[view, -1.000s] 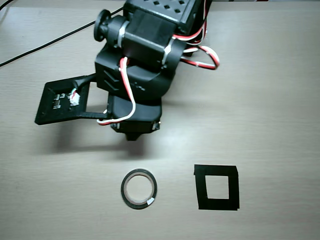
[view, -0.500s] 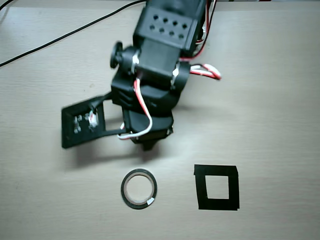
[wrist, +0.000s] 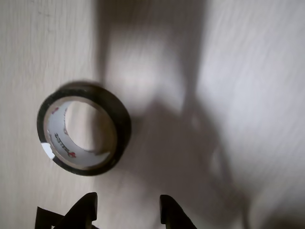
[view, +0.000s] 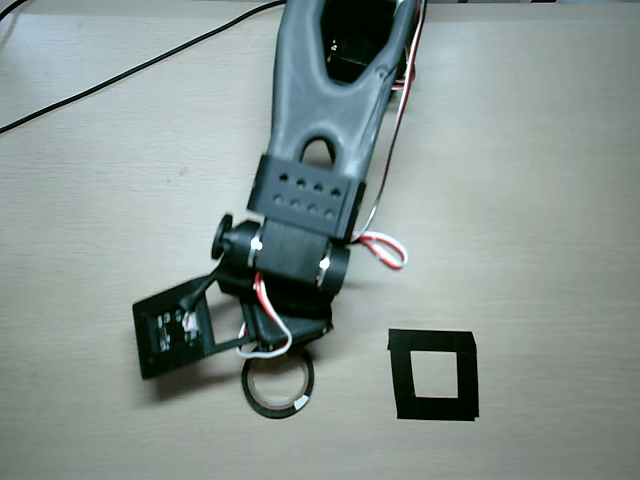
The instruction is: Grasp a tape and put it in the target area.
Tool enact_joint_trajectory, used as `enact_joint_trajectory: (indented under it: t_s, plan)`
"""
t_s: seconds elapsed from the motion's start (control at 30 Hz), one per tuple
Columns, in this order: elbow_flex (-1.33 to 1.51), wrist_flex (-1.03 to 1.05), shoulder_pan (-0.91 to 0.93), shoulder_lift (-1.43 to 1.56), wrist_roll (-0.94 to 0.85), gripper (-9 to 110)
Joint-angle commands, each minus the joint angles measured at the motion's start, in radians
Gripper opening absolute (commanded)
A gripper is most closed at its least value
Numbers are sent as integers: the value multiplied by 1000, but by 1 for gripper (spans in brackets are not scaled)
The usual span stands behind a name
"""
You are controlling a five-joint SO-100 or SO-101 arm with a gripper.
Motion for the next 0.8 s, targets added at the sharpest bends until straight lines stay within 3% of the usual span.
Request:
enact_joint_trajectory:
  t_s: [0.0,0.37,0.77]
  plan:
    - [-46,-26,11,-20,-18,15]
    - [-181,-48,26,-202,-54,14]
    - [-264,-58,21,-356,-81,4]
